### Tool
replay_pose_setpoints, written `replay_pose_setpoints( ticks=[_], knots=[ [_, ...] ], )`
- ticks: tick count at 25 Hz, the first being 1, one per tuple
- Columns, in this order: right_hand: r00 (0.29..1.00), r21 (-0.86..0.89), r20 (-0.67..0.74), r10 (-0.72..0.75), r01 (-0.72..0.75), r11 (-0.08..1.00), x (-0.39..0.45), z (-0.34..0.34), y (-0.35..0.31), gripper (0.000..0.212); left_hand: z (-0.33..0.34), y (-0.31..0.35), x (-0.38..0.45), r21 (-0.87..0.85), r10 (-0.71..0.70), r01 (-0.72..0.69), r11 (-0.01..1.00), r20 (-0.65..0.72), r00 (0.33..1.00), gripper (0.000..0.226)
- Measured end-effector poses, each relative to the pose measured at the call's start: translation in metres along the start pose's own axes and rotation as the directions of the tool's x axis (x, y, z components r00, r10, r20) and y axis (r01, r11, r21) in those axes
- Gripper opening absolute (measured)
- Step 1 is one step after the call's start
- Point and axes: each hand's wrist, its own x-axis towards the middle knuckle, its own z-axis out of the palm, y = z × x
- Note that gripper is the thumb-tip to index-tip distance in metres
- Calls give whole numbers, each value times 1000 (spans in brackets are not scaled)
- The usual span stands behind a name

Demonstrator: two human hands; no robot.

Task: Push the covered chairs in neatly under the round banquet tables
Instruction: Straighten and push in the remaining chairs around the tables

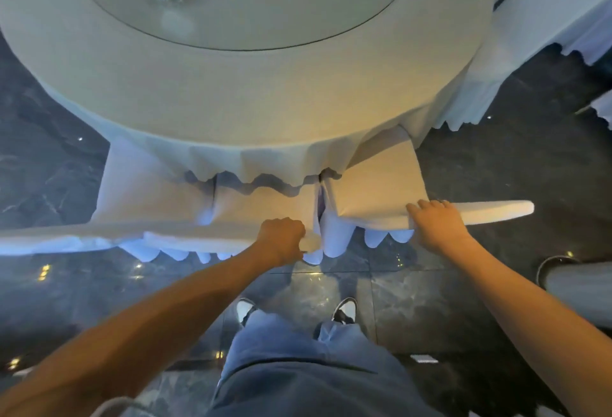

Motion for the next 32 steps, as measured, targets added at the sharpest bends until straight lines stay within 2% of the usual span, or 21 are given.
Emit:
replay_pose_setpoints(
  ticks=[3,5,12,20,32],
  knots=[
    [999,39,49,-8,6,999,5,-5,7,30,8,9,-4,-9,-128,128,992,-63,990,48],
    [996,14,84,-39,38,999,8,-10,1,23,12,12,-7,-30,-175,173,985,-97,980,48],
    [992,19,-10,-123,123,992,-6,-11,-44,19,9,12,-7,-10,-198,198,980,-116,973,43],
    [994,29,10,-110,110,994,-11,-13,-45,20,3,20,5,37,-176,180,983,-102,979,34],
    [994,-29,-8,-113,113,993,-6,6,14,17,11,18,7,-3,-186,187,982,-140,973,40]
  ],
)
